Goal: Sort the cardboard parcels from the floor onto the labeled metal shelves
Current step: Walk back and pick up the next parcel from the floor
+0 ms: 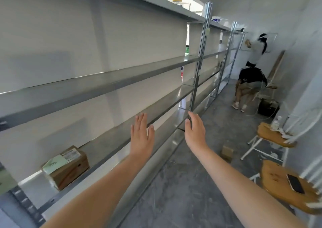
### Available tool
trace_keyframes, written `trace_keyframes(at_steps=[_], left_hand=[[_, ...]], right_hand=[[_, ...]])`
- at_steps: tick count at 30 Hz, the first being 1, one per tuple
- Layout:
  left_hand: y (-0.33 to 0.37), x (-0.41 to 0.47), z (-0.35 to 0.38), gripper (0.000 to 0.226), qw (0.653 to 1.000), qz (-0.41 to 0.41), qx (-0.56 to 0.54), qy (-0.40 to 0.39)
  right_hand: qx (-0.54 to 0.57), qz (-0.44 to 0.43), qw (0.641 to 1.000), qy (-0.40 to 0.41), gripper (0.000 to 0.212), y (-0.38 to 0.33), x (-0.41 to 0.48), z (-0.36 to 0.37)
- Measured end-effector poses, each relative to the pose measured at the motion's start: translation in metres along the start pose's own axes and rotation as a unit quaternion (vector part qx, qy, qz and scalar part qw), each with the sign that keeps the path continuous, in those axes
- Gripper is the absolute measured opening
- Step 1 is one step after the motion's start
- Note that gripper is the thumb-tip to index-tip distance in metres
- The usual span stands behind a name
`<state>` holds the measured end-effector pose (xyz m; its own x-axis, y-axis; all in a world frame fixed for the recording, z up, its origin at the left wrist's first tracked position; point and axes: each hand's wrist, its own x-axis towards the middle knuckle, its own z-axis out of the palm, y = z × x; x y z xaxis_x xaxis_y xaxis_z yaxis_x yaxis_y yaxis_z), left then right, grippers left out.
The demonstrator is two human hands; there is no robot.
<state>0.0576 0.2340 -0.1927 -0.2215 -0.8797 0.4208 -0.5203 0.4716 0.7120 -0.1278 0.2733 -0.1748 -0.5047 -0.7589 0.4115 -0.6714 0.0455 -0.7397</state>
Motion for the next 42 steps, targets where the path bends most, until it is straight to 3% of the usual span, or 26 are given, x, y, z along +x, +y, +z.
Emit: trace_keyframes(at_steps=[7, 16, 26, 34, 42], left_hand=[[0.031, 0.016, 0.047, 0.055, 0.998, 0.037, 0.040, -0.037], [0.092, 0.056, 0.151, 0.056, 0.988, 0.116, 0.060, -0.084], [0.171, 0.097, 0.294, 0.056, 0.966, 0.222, 0.060, -0.121], [0.187, 0.118, 0.374, 0.058, 0.952, 0.258, 0.058, -0.151], [0.185, 0.141, 0.427, 0.057, 0.949, 0.257, 0.047, -0.174]], right_hand=[[-0.007, -0.005, 1.000, 0.016, 0.042, 0.036, -0.003, -0.030], [-0.109, 0.012, 0.993, 0.054, 0.046, 0.119, 0.055, -0.104], [-0.245, 0.058, 0.968, 0.006, 0.055, 0.227, 0.127, -0.186], [-0.319, 0.109, 0.941, -0.028, 0.059, 0.307, 0.148, -0.239], [-0.332, 0.126, 0.935, -0.003, 0.061, 0.341, 0.176, -0.232]])
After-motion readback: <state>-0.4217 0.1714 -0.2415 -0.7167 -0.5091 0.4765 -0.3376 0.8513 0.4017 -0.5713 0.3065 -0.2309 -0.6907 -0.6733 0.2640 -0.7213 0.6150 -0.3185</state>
